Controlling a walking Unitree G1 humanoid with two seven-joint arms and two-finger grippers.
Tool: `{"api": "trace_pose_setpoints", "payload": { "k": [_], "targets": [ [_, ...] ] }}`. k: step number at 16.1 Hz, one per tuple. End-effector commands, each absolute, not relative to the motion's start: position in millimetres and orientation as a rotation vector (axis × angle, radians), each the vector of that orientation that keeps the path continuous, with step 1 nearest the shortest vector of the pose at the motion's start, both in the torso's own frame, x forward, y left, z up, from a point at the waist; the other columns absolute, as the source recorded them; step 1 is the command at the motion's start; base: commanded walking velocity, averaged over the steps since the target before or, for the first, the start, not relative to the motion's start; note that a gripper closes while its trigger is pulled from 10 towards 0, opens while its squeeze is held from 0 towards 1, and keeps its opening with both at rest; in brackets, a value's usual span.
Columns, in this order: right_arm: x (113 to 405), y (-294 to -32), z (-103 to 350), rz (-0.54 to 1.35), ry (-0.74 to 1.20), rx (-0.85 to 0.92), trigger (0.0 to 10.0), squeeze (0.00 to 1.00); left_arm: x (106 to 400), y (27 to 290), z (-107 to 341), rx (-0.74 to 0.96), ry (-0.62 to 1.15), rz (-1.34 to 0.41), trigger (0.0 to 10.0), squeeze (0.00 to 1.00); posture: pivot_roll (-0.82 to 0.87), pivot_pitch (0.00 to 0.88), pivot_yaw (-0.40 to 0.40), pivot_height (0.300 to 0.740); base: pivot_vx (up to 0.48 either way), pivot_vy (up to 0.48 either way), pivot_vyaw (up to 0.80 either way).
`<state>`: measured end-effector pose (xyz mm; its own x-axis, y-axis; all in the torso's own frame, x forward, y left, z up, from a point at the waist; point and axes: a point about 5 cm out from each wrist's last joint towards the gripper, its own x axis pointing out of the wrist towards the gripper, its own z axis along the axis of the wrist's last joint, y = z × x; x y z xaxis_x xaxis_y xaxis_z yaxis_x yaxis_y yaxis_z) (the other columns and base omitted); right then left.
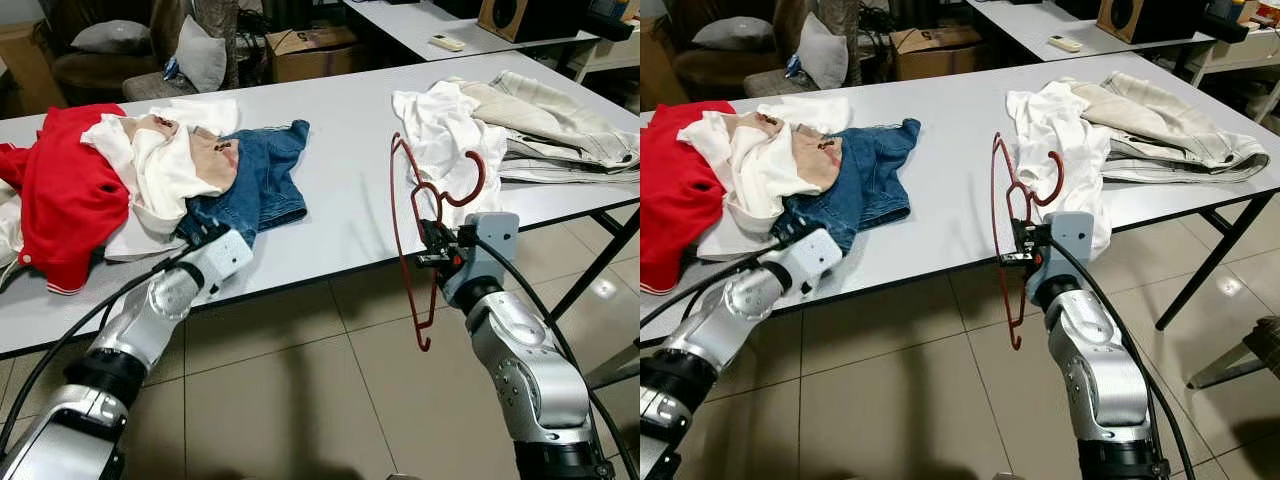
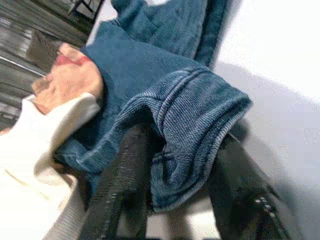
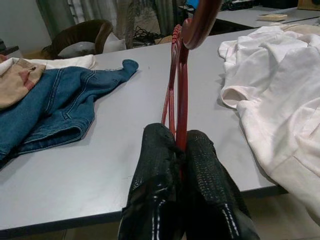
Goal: Hang hanger
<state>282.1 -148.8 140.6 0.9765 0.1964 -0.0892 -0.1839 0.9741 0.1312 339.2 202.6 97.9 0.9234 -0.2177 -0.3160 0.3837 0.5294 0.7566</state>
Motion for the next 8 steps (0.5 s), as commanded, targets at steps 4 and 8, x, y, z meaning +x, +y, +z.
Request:
{"api": "trace_pose_setpoints", "payload": {
  "k": [4,8],
  "targets": [
    [285.3,-150.0,145.3,0.202,0.084,0.155,10.0,0.00,340.2,196.4,103.0,0.793,0.158,-0.356,0.0,0.00,-0.10,0.000,0.034,0.740,0.000,0.000,0.00],
    [282.4,-152.7,147.2,0.201,0.072,0.108,10.0,0.00,340.6,195.2,101.8,0.799,0.155,-0.357,0.0,0.00,-0.12,0.000,0.043,0.740,0.000,0.000,0.00]
  ]
}}
